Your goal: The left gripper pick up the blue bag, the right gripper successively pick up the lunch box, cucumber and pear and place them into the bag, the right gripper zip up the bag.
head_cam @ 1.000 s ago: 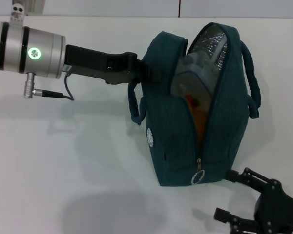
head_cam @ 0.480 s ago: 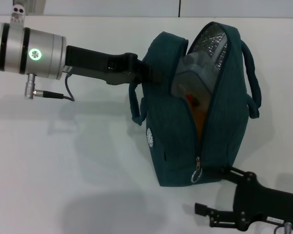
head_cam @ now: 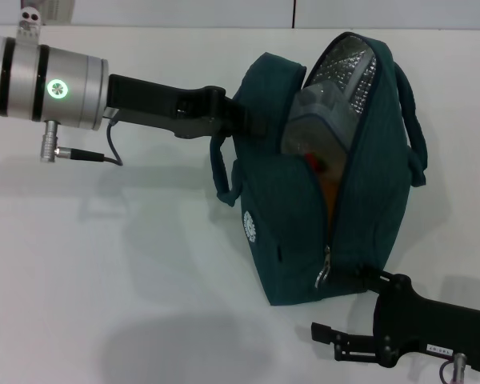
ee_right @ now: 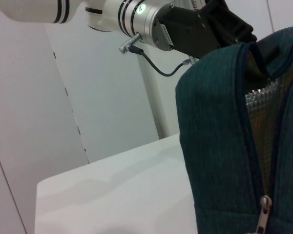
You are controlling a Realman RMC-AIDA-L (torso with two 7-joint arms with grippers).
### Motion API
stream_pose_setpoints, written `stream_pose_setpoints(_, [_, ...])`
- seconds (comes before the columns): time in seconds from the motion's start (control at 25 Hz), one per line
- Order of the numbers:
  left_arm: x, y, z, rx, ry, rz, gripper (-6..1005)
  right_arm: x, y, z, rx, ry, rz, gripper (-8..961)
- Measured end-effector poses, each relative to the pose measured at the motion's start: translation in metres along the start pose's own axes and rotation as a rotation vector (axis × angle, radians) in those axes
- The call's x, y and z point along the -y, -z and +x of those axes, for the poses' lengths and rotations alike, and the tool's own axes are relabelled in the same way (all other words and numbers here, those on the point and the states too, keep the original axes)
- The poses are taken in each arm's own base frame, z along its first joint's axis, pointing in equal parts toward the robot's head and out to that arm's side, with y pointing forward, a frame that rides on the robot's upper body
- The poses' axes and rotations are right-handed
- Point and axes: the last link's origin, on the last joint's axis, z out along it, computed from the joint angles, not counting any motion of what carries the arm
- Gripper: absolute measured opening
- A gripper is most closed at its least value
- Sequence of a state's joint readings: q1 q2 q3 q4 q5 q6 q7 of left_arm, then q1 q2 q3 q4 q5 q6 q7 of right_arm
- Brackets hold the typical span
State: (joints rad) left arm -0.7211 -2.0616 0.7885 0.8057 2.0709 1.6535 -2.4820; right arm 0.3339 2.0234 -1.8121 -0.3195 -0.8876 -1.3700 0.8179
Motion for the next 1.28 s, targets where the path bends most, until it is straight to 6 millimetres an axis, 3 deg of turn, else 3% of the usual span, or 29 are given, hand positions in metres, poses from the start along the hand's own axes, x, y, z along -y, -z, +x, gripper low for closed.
stream_pose_setpoints(0.56, [0.002,0.001,-0.003,-0.002,0.005,-0.001,42,-0.003,-0.018,-0.007,-0.025,0.075,-0.056,845])
stream_pose_setpoints(1.28, [0.003,0.002,-0.004,-0.004,0.006,0.000,42,-0.001,-0.002,-0.003,0.036,-0.015,0.034,825])
